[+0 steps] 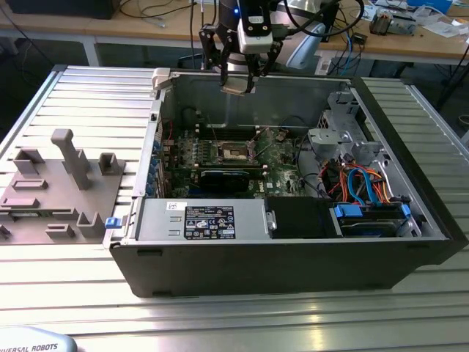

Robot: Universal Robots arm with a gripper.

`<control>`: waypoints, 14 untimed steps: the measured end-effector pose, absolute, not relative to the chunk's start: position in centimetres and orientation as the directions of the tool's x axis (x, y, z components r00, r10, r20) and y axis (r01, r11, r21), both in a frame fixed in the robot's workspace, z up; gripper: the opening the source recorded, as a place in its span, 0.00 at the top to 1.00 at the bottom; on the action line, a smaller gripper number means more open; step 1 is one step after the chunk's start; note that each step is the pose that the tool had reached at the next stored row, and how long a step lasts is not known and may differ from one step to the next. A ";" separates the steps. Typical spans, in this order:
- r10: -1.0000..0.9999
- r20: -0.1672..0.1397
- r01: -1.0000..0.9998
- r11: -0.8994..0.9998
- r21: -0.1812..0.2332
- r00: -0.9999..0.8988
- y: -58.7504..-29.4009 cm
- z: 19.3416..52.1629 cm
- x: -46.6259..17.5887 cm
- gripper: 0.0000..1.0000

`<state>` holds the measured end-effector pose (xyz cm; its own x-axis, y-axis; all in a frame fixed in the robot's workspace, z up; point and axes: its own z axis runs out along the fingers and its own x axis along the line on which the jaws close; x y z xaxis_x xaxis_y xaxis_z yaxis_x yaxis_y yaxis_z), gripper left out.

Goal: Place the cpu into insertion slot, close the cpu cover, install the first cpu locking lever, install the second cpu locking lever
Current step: 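Place the cpu into insertion slot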

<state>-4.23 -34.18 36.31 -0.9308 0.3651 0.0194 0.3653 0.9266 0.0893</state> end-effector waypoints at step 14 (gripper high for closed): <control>0.385 0.019 0.385 0.918 0.089 -0.923 -34.2 36.3 -4.2 0.46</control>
